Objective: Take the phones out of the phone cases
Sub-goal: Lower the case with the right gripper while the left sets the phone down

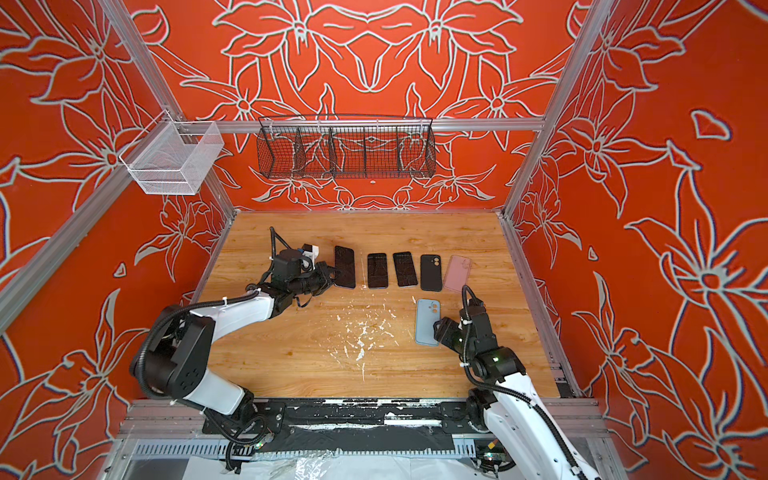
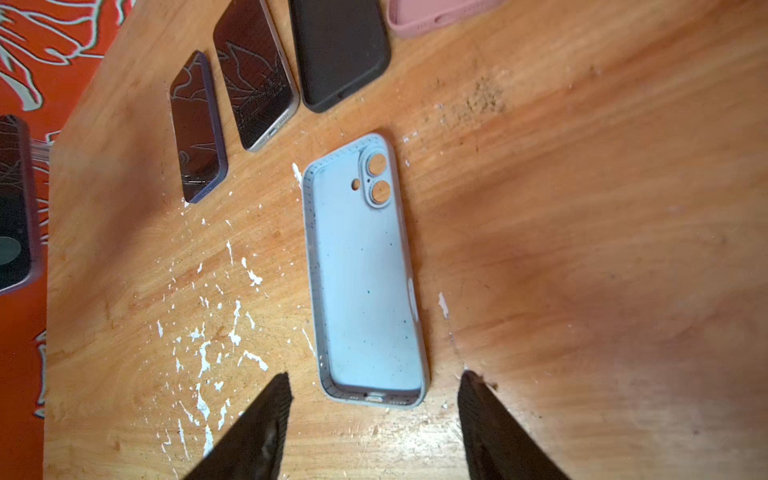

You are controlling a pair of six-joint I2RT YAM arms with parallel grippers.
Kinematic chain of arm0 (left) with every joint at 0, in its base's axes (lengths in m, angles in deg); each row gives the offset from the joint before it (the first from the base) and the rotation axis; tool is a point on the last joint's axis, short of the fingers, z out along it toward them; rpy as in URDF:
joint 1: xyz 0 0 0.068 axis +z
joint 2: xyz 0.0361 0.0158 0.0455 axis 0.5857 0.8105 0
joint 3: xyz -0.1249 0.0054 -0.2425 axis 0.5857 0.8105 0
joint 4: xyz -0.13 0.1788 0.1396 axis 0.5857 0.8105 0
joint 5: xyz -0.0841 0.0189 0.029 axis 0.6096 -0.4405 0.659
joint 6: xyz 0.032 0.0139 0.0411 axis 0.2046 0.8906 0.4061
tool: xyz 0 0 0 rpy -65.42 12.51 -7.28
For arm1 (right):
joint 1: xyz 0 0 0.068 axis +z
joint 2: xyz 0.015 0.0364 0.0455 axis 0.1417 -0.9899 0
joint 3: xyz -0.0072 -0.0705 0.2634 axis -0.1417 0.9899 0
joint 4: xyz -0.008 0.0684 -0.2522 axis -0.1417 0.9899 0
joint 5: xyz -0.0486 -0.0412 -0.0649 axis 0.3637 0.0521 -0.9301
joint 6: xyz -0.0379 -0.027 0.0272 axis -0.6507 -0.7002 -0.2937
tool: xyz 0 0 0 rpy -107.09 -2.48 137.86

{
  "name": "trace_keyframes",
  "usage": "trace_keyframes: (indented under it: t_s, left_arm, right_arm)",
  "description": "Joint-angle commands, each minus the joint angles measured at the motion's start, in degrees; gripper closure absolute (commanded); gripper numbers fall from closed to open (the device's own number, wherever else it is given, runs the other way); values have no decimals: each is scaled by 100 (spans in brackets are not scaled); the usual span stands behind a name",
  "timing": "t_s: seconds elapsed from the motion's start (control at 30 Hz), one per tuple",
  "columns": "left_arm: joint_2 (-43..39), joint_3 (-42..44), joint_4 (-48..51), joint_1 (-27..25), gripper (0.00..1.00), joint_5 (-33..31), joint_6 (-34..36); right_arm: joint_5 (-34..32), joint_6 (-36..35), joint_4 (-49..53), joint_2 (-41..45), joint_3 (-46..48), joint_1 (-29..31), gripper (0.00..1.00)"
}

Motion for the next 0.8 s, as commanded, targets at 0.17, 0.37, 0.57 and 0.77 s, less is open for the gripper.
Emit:
trace_keyframes:
  t_s: [0.17,0.37,0.57,0.77]
  left_arm:
    - [919,-390,-694,45,93,-63,446]
    - [1344,-470,-663,42,88,-235,514]
    - [1669,-573,-568,43,78,-333,597]
    - [1789,-601,-533,51,70,-383,653]
  right_arm:
    - [-232,-391,-66,-350,-285,-36,33]
    - [-245,-454,-121,-401,-264,-59,33]
    - [-255,-562,-129,-433,-285,-94,33]
    - [-174,-750,-213,-717,-410,-135,31]
